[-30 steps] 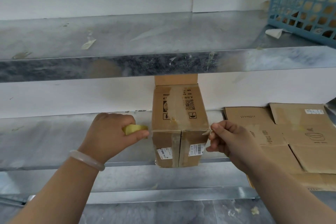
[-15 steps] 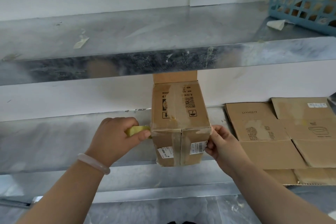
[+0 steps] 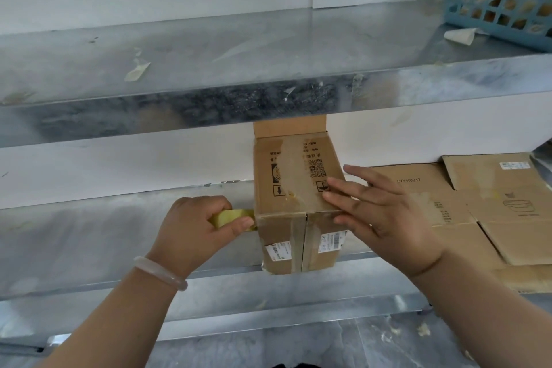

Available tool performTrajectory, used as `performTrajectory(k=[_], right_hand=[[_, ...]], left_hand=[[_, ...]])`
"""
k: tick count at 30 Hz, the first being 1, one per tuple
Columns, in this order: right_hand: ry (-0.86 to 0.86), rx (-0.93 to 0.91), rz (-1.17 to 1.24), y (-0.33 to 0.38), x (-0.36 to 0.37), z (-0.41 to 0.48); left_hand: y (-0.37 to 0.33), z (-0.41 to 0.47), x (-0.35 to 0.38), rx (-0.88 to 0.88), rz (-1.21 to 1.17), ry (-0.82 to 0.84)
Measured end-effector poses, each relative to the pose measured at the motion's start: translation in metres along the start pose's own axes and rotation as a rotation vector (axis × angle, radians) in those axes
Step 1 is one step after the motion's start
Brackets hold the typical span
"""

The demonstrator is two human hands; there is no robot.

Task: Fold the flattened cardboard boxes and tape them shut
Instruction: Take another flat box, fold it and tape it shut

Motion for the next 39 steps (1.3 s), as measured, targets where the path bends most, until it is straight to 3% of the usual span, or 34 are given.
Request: performTrajectory(k=[4, 11, 16, 18, 27, 33, 35, 39], right_hand=[[0.175, 0.007, -0.332, 0.009, 0.001, 0.007], [0.41, 0.128, -0.207, 0.065, 0.058, 0.041], [0.341, 0.115, -0.22, 0.062, 0.056, 0.041], [0.315, 0.11, -0.207, 0.063, 0.055, 0.04], [0.245, 0.111, -0.176, 0.061, 0.053, 0.036], [0.216, 0.095, -0.188, 0.063, 0.054, 0.035], [0.199, 0.092, -0.189, 0.062, 0.053, 0.034], [0.196, 0.101, -0.2, 0.06, 0.051, 0.035]], left_hand=[[0.001, 0.001, -0.003, 0.015, 0.009, -0.022], [-0.008, -0.004, -0.005, 0.044, 0.045, -0.044], [-0.006, -0.015, -0.014, 0.112, -0.296, -0.149], [-0.006, -0.019, -0.012, 0.171, -0.311, -0.119], [-0.022, -0.001, -0.008, 0.385, 0.334, 0.043], [-0.014, -0.001, 0.007, 0.311, 0.374, 0.197], [-0.014, -0.002, 0.005, 0.323, 0.296, 0.189], [-0.002, -0.009, -0.008, 0.27, -0.082, 0.093]])
Point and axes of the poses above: each hand's wrist, its own z-axis towards the middle knuckle, its own x-axis out of the palm, y = z × x, the point moved 9 cm from there along z, towards the middle knuckle, and after that the axes turned 5 degrees about x, right-handed, at the moved point
